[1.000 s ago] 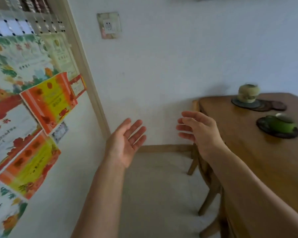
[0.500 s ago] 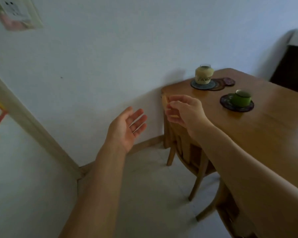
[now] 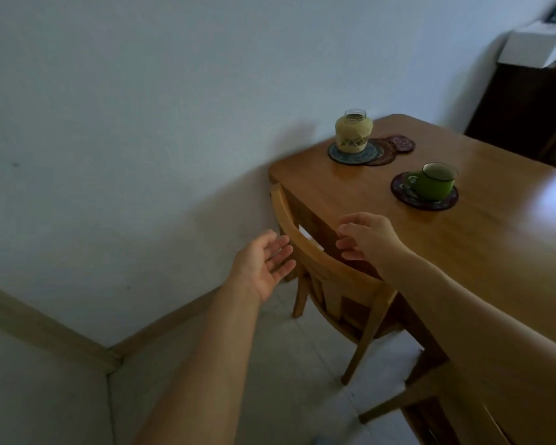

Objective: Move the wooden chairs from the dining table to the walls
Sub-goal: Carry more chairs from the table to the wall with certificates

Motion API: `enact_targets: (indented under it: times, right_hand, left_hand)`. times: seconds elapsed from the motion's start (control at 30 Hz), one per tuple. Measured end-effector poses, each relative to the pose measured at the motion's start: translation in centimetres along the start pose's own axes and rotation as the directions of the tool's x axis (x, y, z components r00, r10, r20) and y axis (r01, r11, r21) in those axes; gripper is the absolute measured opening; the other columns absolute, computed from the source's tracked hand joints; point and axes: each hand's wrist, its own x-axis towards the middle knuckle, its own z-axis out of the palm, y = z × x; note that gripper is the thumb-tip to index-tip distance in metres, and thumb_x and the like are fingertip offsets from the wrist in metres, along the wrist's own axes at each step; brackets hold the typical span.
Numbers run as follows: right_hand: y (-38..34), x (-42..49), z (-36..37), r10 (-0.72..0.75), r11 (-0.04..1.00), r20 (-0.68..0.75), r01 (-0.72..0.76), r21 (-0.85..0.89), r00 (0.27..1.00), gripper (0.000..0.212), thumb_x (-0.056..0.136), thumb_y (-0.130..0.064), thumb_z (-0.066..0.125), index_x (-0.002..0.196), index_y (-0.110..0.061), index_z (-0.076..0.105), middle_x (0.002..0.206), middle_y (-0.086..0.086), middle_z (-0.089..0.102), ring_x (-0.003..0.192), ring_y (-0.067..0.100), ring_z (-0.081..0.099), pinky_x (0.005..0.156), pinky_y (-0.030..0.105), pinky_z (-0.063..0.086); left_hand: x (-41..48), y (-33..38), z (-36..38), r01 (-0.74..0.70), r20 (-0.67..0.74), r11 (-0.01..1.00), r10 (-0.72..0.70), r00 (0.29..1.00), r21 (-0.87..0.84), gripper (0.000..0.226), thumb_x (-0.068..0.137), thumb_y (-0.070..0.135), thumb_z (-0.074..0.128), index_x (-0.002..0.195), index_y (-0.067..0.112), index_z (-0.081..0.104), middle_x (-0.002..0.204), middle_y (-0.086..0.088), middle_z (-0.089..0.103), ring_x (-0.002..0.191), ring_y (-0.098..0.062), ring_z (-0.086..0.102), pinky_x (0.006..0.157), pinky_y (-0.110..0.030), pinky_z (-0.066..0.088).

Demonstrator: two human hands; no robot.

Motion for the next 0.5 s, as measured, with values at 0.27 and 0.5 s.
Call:
enact_targets:
  times: [0.27,0.5]
  right_hand:
    - [3.2,5.7,-1.4,0.37,0.829,0.539,-0.007,-0.559,0.756,0.077,0.067,-0.048,0.077,0.135,-0.042,0.043,0.109,-0.015,0.055,0.096,0.008,0.053,0.068,0.026,0.04]
    - [5.8,8.5,-0.6,0.537,0.687,0.556,0.053,-0.725,0.634,0.082,0.073,-0.055,0.072,0.141,-0.055,0.027,0.112,-0.016,0.046,0.1,0.013,0.048,0.087,0.038,0.036]
  left_hand:
    - [7.9,-1.6,4.5,0.116,-0.085,0.945,-0.094,0.992,0.307,0.059,0.088,0.019,0.067,0.141,0.018,0.043,0.134,-0.012,0.055,0.113,-0.032,0.056,0.06,-0.04,0.055]
    - [11.0,-3.8,6.2,0.035,-0.142,0.848,0.047,0.989,0.528,0.113,0.084,0.007,0.073,0.151,0.043,-0.011,0.158,-0.012,0.028,0.128,-0.035,0.049,0.099,-0.056,0.047]
